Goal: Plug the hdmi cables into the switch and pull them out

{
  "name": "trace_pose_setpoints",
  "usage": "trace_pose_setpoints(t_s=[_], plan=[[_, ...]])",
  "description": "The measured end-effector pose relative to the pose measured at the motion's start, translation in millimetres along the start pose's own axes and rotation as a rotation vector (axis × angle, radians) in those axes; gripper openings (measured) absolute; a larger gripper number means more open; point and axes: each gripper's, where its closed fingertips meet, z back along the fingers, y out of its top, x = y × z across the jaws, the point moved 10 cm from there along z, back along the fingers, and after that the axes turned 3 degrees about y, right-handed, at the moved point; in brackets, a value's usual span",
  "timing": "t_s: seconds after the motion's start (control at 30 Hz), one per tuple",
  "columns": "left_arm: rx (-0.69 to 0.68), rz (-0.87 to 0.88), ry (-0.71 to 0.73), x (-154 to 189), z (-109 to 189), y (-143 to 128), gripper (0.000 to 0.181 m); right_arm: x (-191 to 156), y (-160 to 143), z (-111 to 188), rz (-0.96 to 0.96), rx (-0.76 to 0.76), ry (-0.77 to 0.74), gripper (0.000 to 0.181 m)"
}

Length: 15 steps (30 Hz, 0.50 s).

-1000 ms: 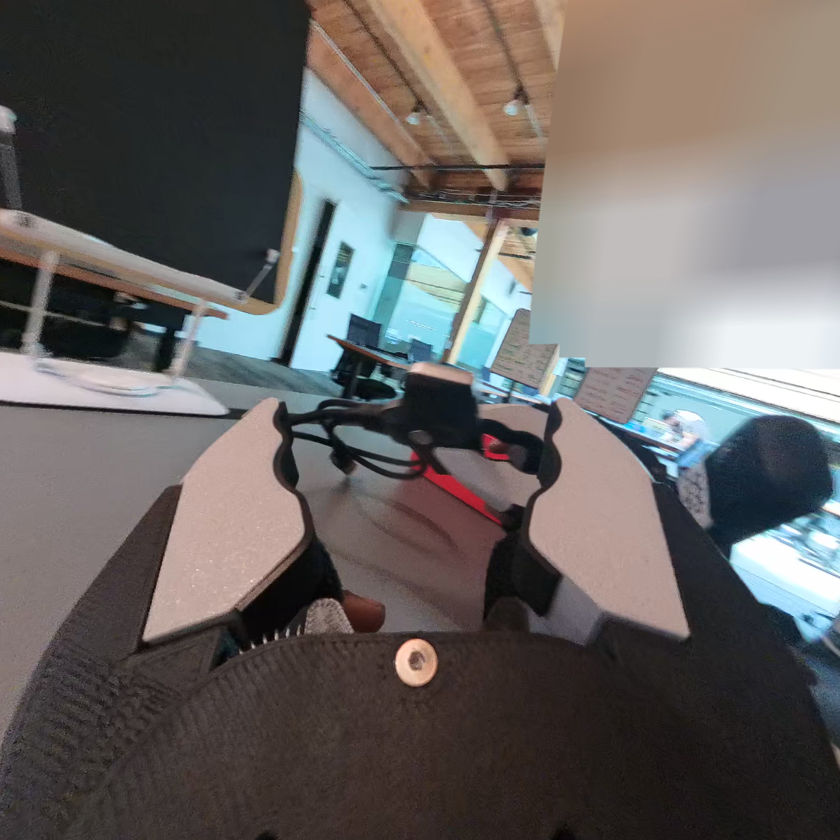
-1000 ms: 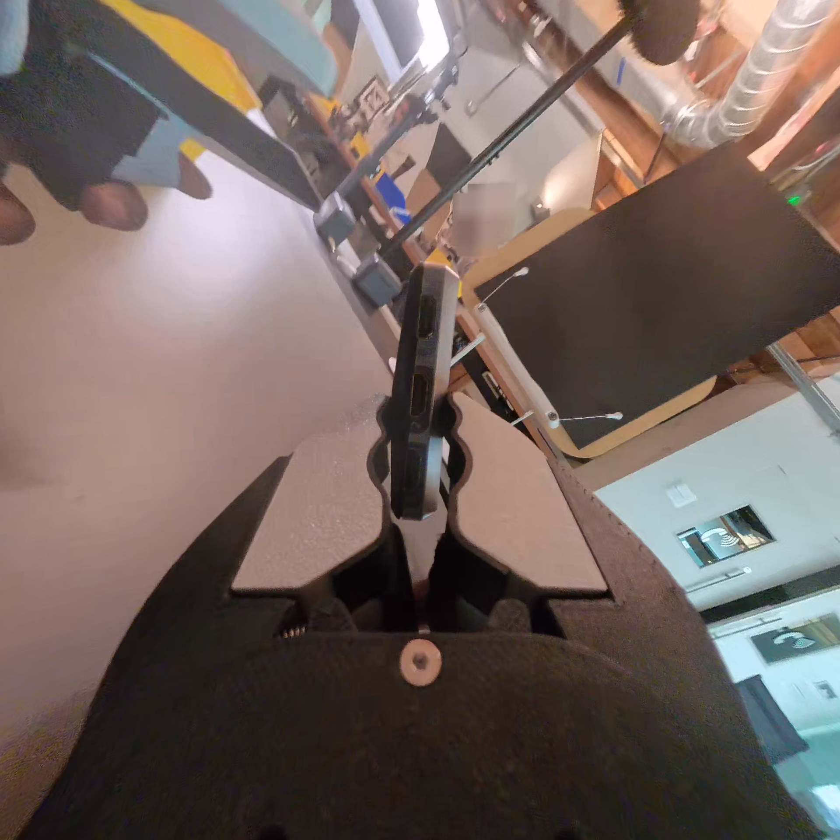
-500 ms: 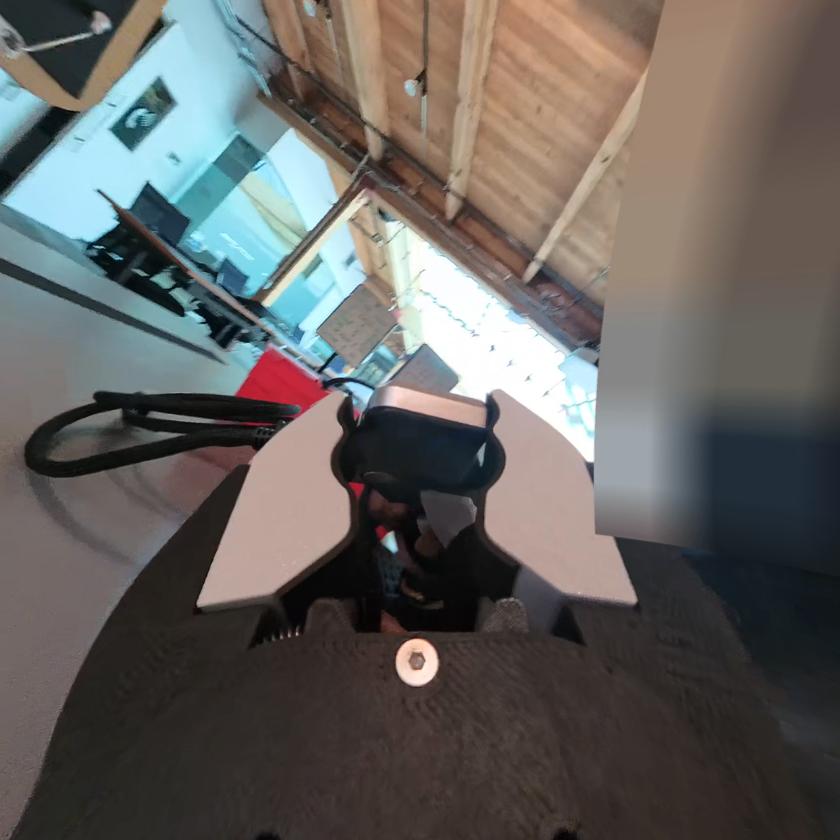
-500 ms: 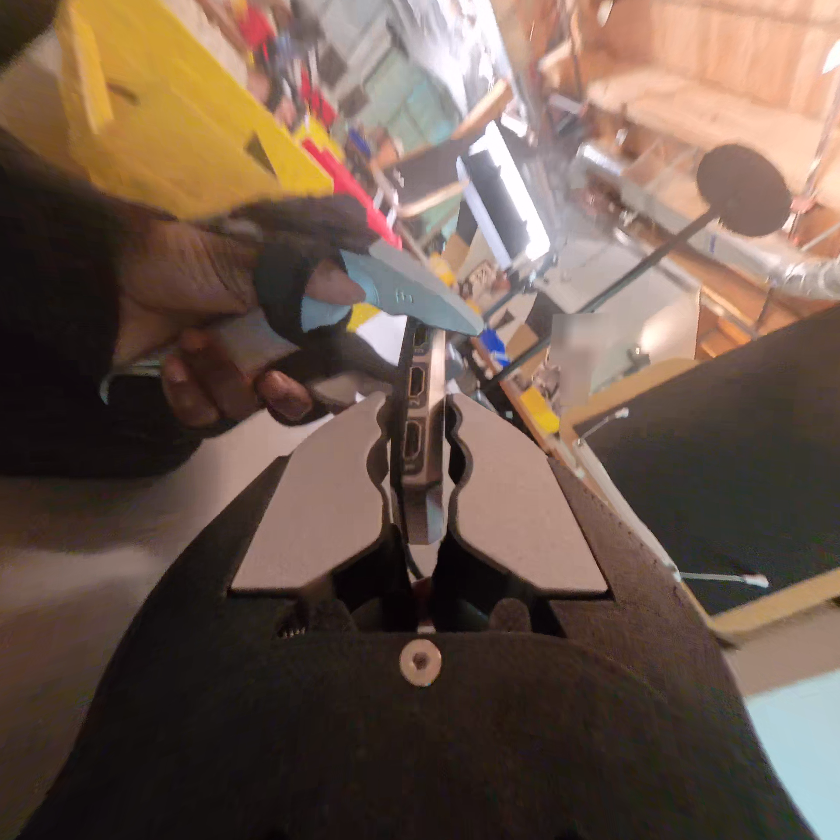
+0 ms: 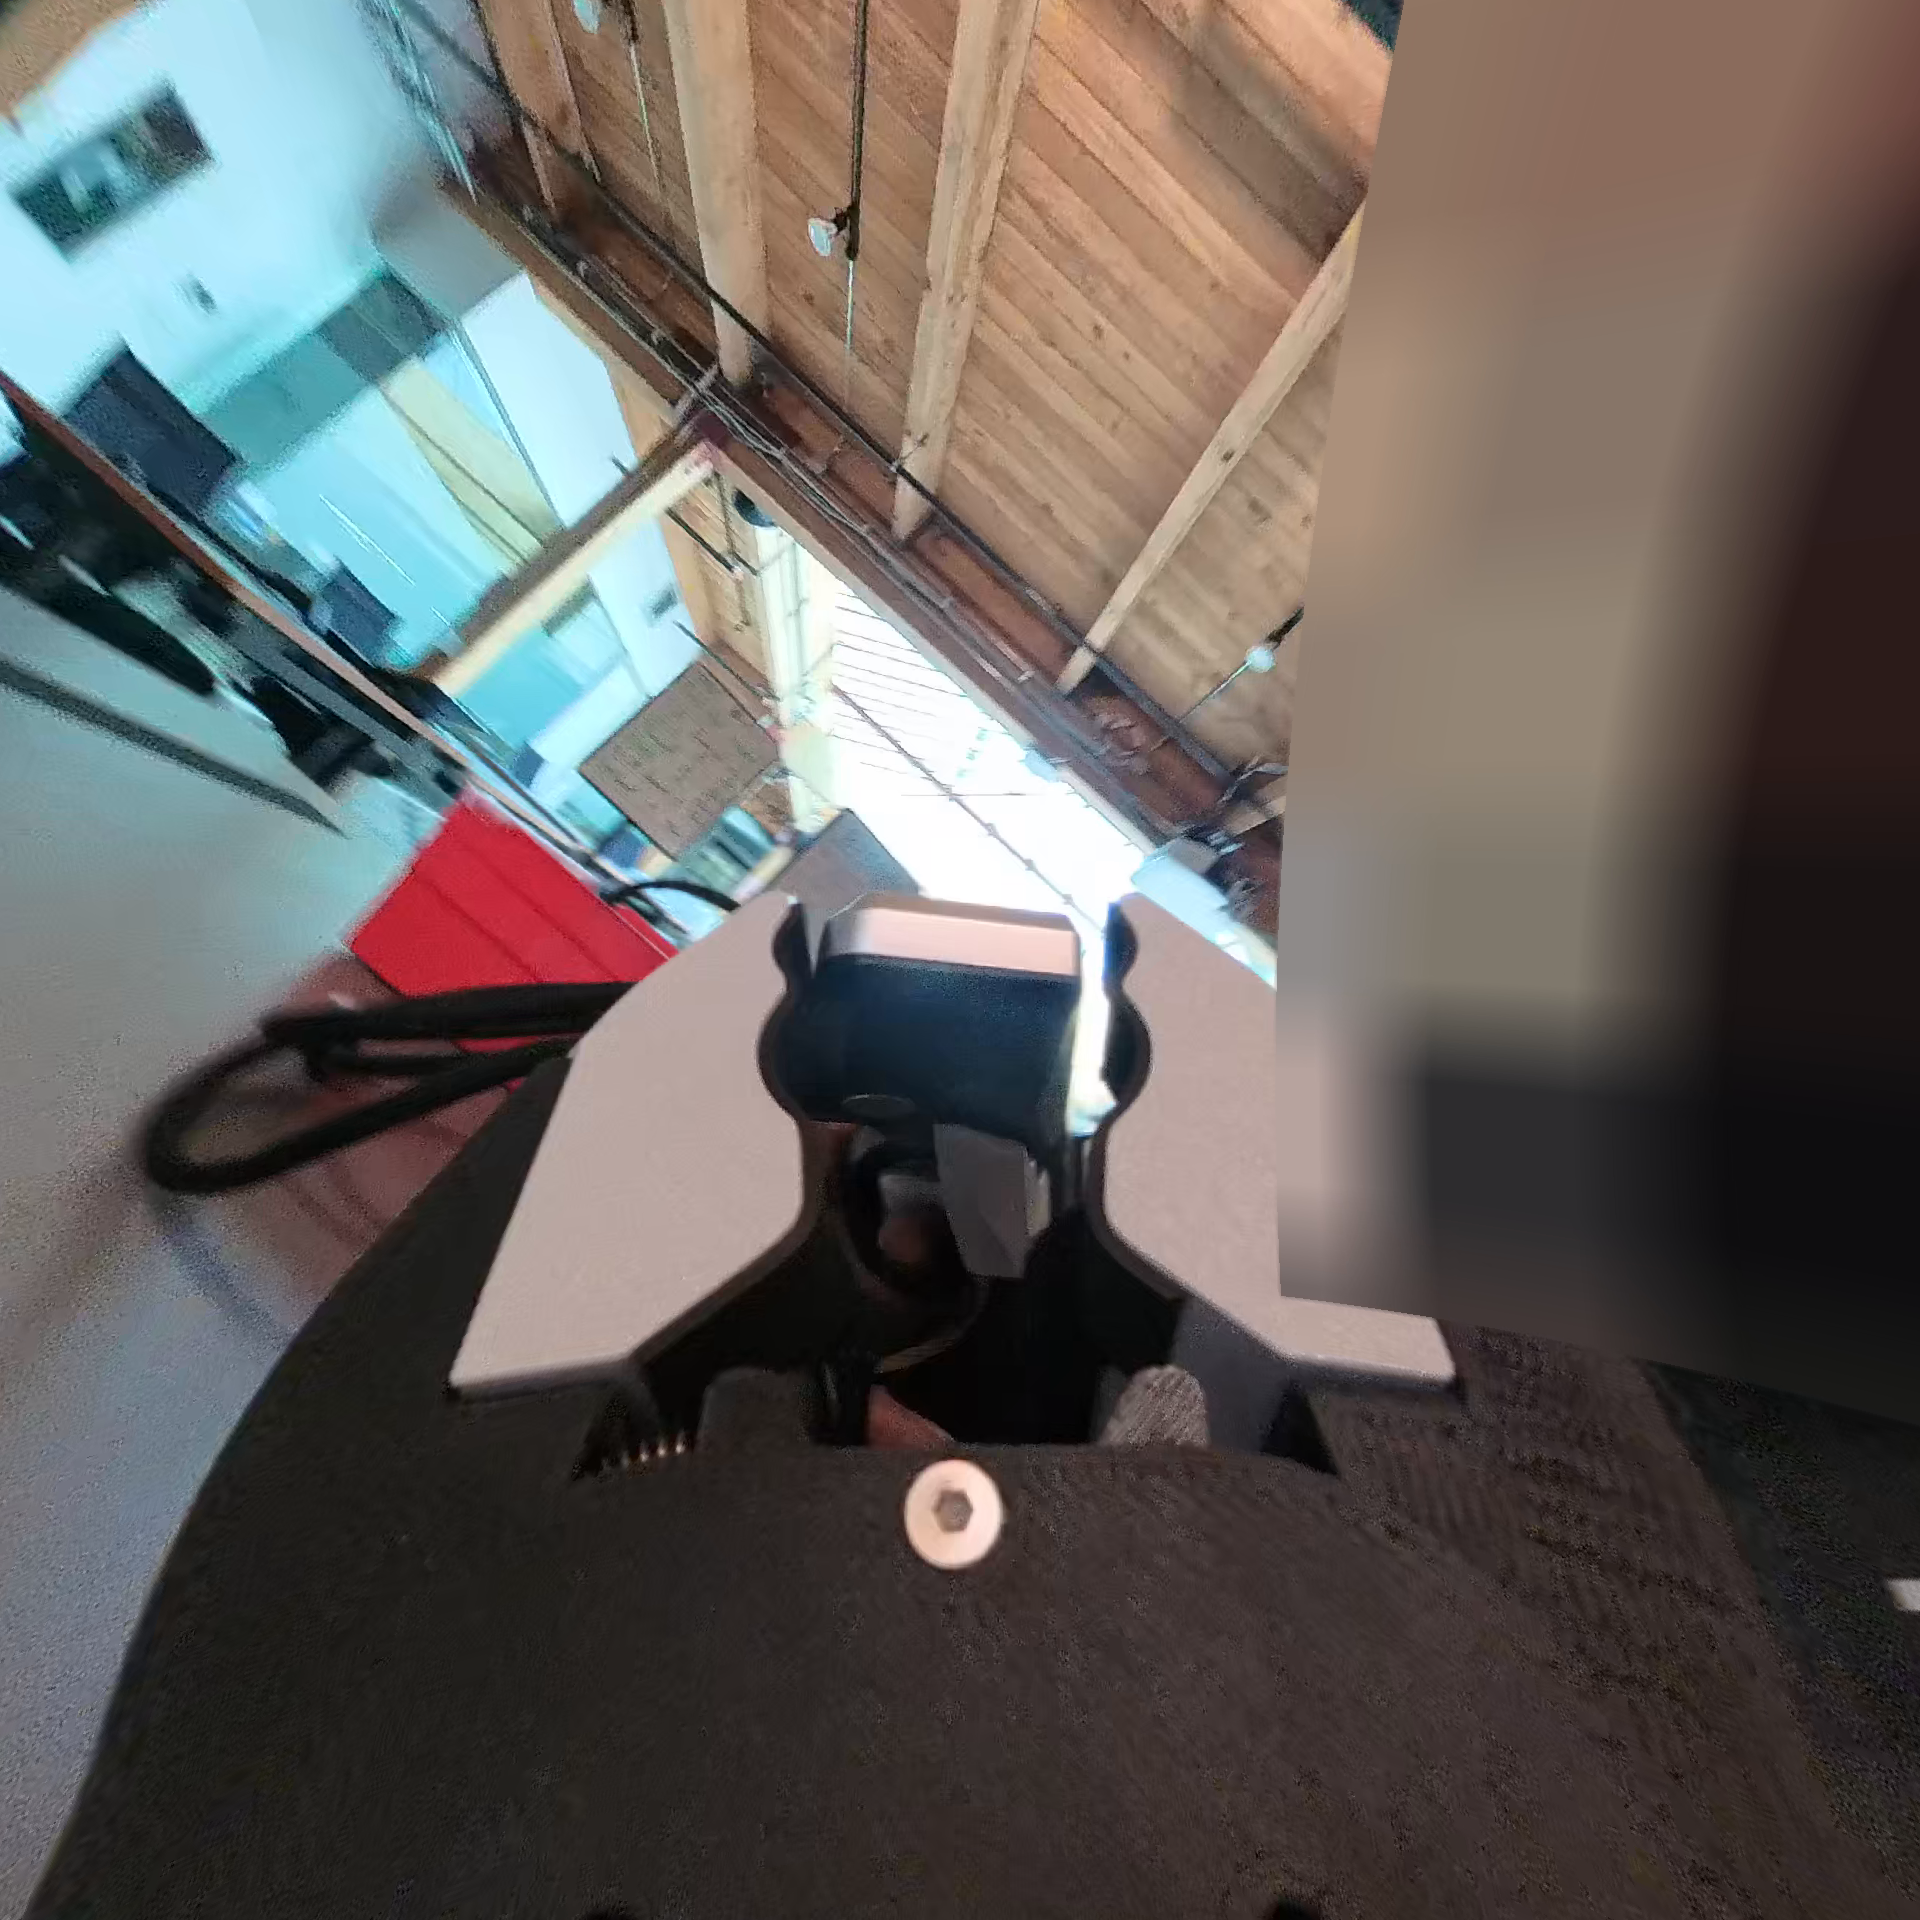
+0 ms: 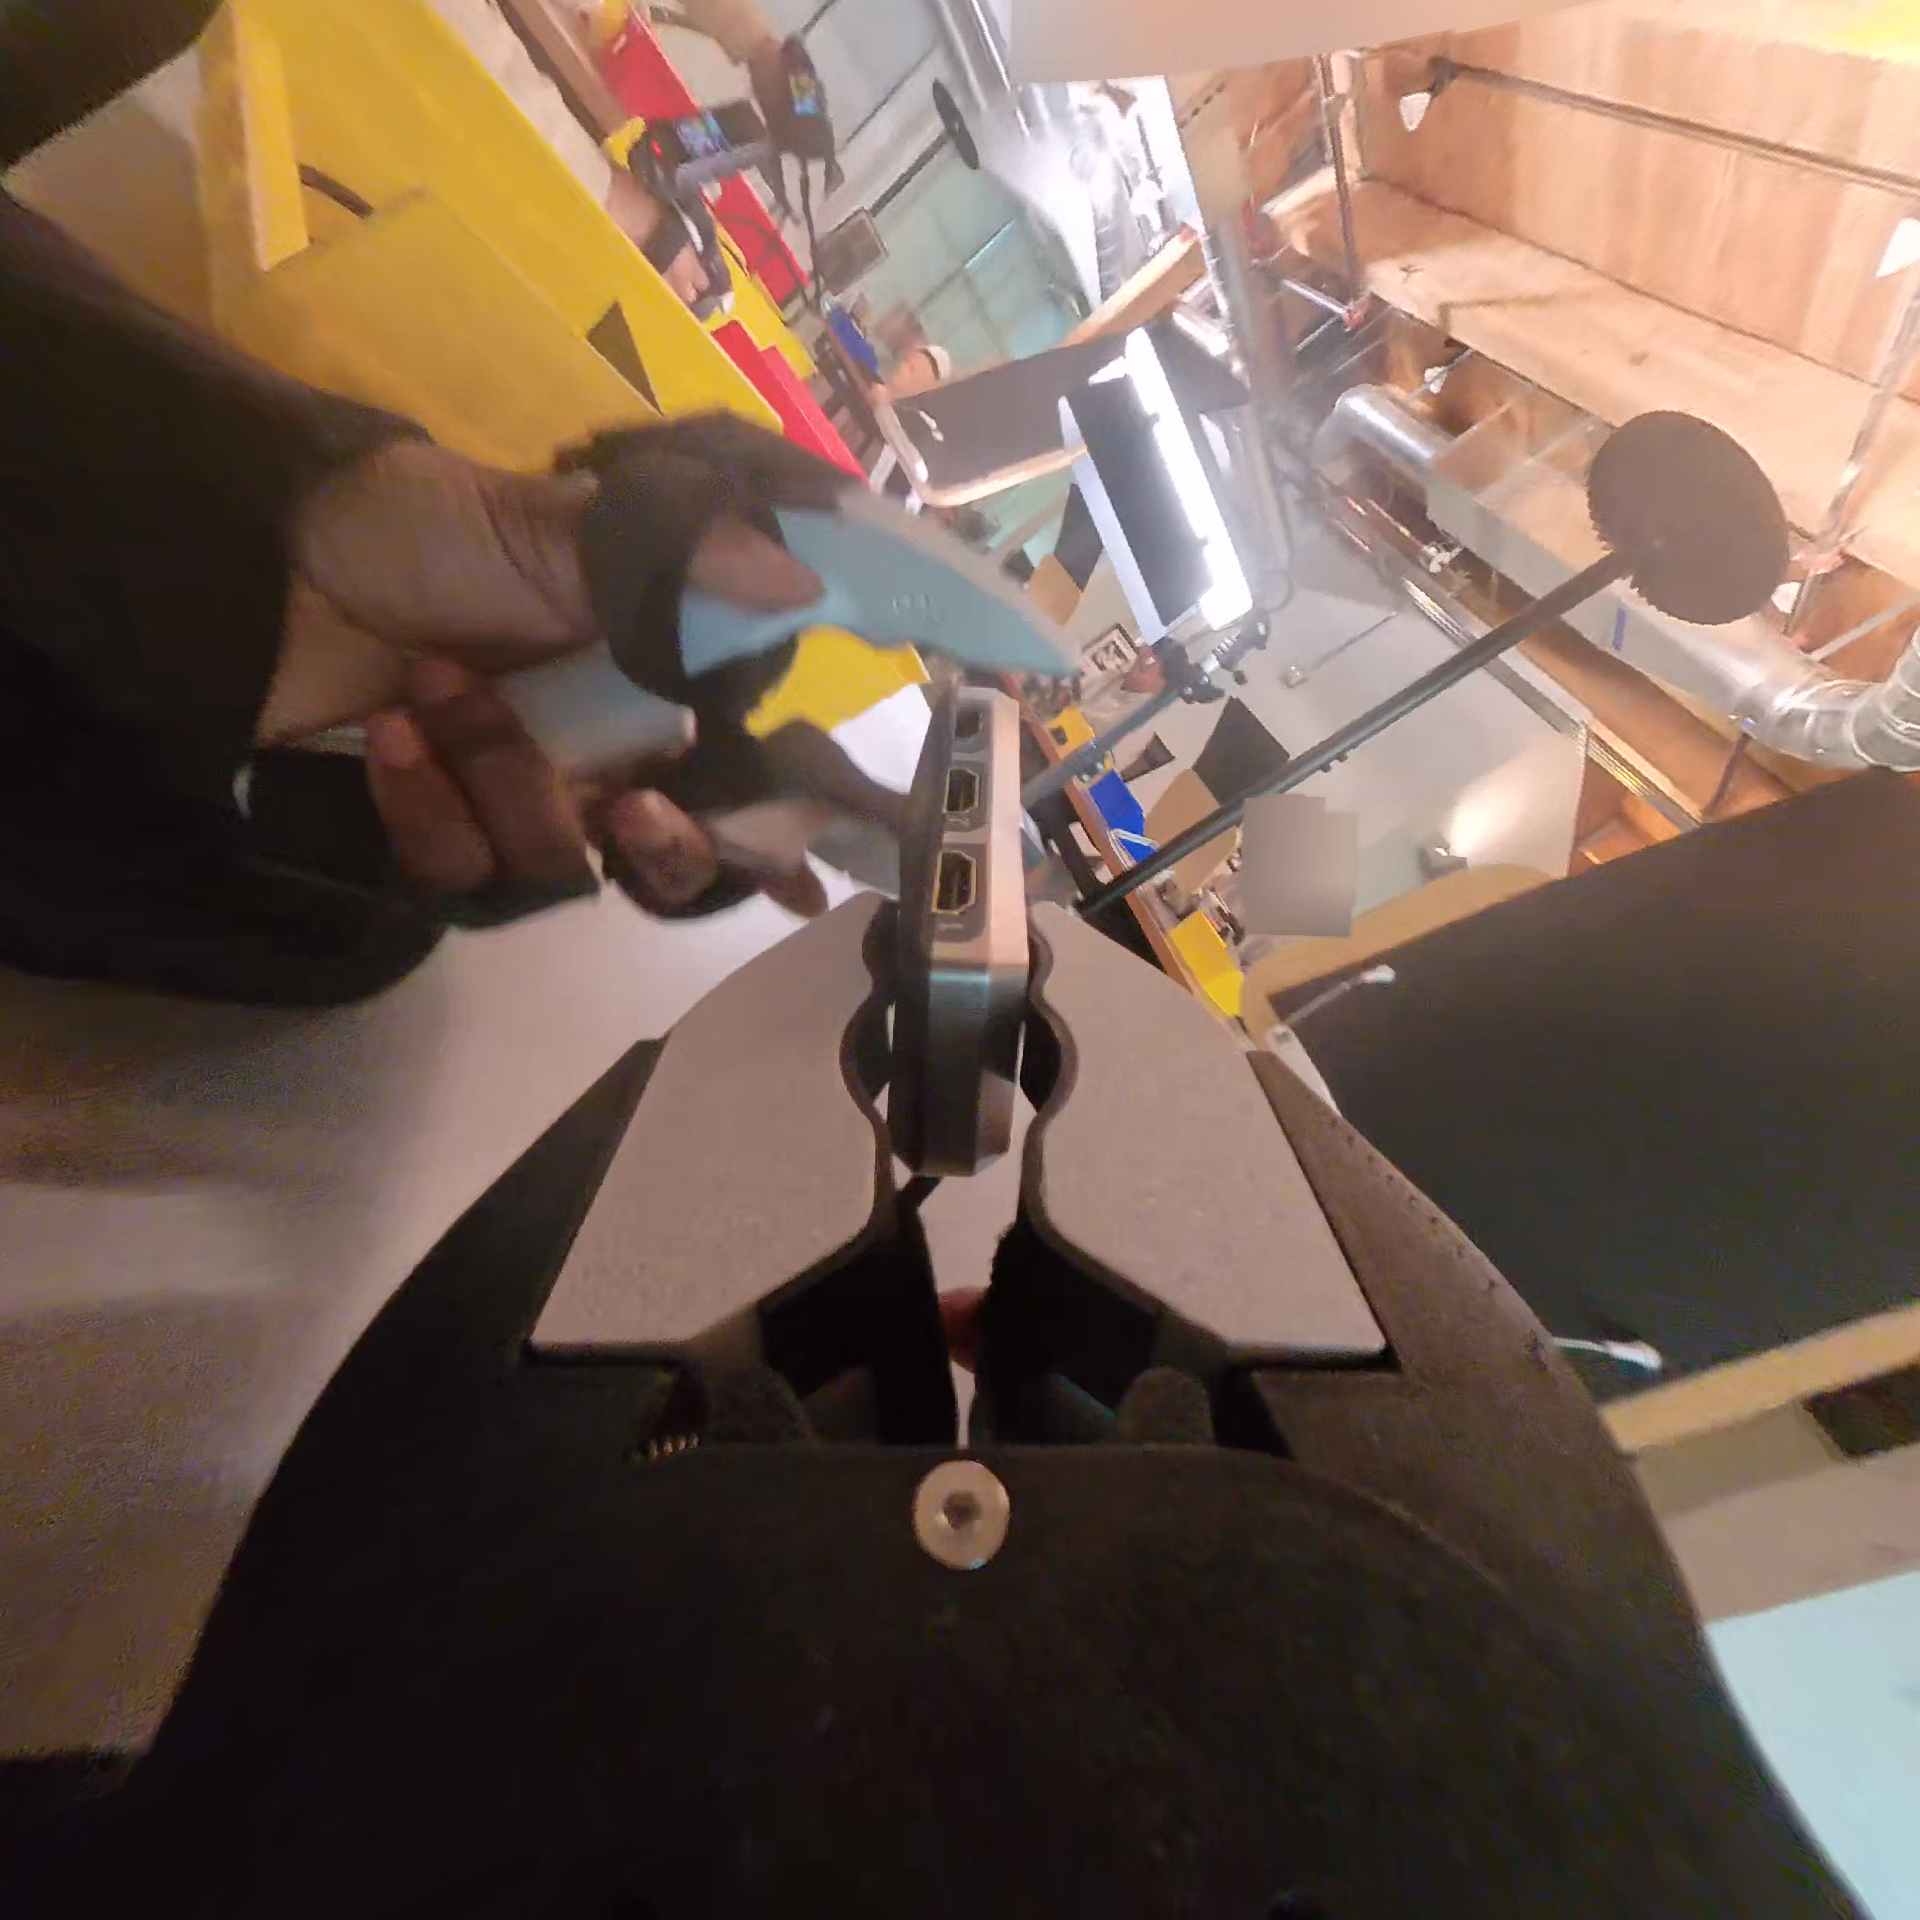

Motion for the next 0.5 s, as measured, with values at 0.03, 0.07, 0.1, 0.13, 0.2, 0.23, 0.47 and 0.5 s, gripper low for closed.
trace_pose_setpoints(t_s=[0.03,0.07,0.1,0.13,0.2,0.23,0.47,0.5], plan=[[0.012,-0.102,0.026,6.7,0.6,4.0,0.06,4.5,-1.6,6.1,0.01,-0.026,-0.01,0.021],[0.027,-0.213,0.07,13.8,2.2,8.3,0.068,8.2,-5.0,12.7,0.02,-0.064,-0.015,0.021],[0.038,-0.328,0.135,20.1,4.5,11.9,0.081,10.6,-10.0,19.6,0.032,-0.113,-0.008,0.021],[0.04,-0.442,0.2,25.7,7.4,14.8,0.093,11.1,-15.4,26.1,0.049,-0.169,0.013,0.021],[0.03,-0.634,0.298,34.8,14.1,18.5,0.109,7.2,-24.6,36.7,0.09,-0.294,0.068,0.021],[0.035,-0.701,0.335,38.4,17.8,20.0,0.118,3.8,-27.4,40.3,0.099,-0.345,0.101,0.021],[0.092,-0.742,0.273,66.9,30.4,26.4,0.111,-19.9,-29.8,41.0,-0.064,-0.424,0.336,0.027],[0.094,-0.737,0.257,71.8,30.9,27.2,0.109,-22.1,-30.8,39.5,-0.096,-0.43,0.362,0.029]])
